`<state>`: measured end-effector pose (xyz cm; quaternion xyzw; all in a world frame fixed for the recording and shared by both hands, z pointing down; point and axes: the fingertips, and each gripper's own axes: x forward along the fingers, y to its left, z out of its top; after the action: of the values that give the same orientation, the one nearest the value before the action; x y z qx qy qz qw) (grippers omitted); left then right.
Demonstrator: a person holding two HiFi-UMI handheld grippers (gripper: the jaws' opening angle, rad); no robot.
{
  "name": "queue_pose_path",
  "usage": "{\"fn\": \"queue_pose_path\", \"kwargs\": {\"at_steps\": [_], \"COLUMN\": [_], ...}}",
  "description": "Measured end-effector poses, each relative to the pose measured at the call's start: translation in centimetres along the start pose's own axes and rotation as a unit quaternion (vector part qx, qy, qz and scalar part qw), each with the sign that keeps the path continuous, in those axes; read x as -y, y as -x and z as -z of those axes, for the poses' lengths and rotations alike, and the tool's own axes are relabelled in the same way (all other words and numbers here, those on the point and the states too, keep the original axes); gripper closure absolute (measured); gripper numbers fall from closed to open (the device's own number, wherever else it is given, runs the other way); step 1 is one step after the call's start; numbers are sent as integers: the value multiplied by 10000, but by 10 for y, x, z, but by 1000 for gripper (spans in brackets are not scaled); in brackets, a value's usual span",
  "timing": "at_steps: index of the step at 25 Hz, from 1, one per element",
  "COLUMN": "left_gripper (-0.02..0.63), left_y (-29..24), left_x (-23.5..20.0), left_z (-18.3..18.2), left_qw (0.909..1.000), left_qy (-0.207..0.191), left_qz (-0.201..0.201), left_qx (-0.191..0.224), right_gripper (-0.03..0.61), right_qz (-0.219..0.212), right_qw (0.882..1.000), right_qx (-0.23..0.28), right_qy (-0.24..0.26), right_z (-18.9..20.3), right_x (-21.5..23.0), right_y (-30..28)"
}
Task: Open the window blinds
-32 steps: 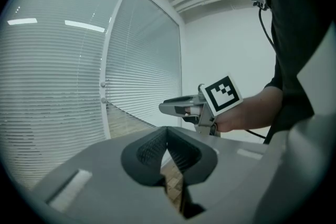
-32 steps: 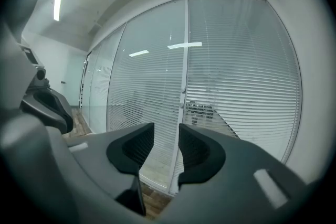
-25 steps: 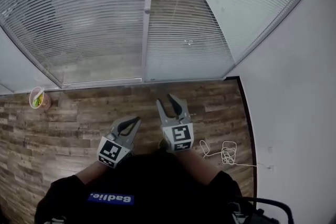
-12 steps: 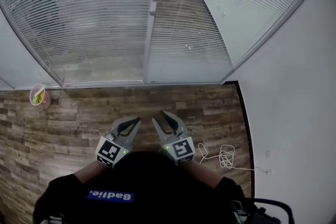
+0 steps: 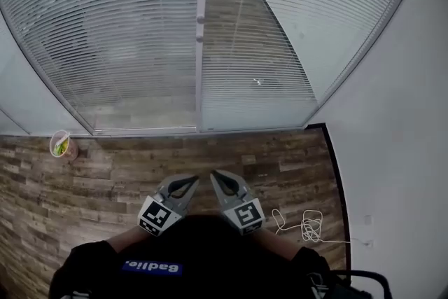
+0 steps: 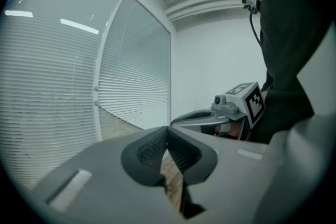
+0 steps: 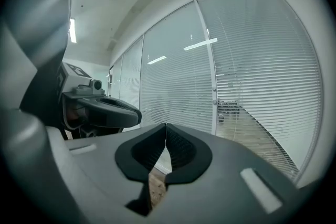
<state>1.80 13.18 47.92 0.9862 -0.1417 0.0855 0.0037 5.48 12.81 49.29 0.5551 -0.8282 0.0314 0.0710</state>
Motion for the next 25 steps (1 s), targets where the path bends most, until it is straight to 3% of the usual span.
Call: {"fn": "queue_pose_path", "kwargs": {"at_steps": [25], "left_gripper": [614], "left_y": [-13], "left_x": [-3], "left_z": [4], "left_qw": [10000], "left_qy": [46], "left_qz": [42], "left_qx": [-11], "right_gripper": [575], "right_qz": [-452], "right_qw": [9988], "right_qx": [-86], "right_qy": [-159], "right_z": [10], "right_x": [1], "right_y": [-9]}}
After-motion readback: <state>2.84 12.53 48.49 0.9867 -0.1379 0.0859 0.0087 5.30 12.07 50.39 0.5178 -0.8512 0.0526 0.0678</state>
